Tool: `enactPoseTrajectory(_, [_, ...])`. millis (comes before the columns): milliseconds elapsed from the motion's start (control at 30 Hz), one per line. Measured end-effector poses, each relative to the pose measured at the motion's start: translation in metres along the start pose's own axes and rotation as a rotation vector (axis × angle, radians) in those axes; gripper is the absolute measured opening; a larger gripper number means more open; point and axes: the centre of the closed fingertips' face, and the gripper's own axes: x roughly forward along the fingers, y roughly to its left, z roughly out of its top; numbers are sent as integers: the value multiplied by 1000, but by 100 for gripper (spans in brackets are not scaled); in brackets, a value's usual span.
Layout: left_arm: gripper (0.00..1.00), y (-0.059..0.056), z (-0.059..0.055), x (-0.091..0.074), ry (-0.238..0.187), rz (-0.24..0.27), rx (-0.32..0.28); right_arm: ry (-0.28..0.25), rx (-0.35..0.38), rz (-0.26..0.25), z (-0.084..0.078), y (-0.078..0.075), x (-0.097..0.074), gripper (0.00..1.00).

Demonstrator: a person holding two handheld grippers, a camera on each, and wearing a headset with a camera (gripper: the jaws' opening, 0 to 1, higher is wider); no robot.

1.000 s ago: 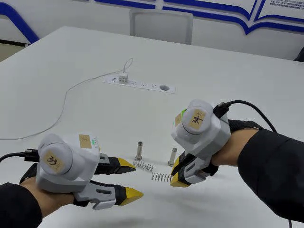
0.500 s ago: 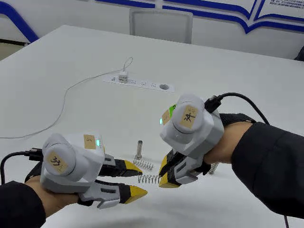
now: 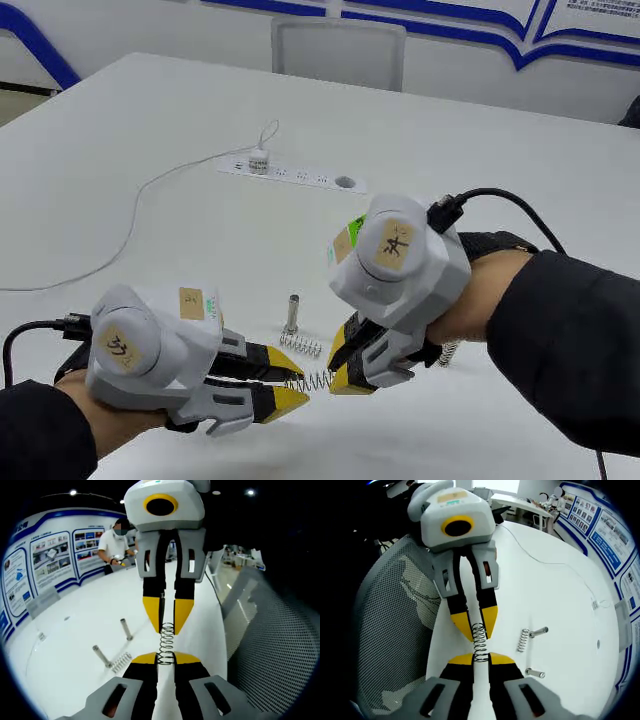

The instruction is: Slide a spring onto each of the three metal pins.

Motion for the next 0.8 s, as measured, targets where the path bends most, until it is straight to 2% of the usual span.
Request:
enactPoseTrajectory(467, [11, -3, 0, 1, 5, -14, 6, -56, -62, -15, 32, 7, -13, 11])
enactPoseTrajectory(600, [11, -4, 0, 1, 7, -15, 8, -58, -66, -15, 34, 6, -12, 11])
enactPoseTrajectory(800, [11, -2, 1, 0, -6, -8, 2, -67, -33, -10, 32, 3, -11, 14])
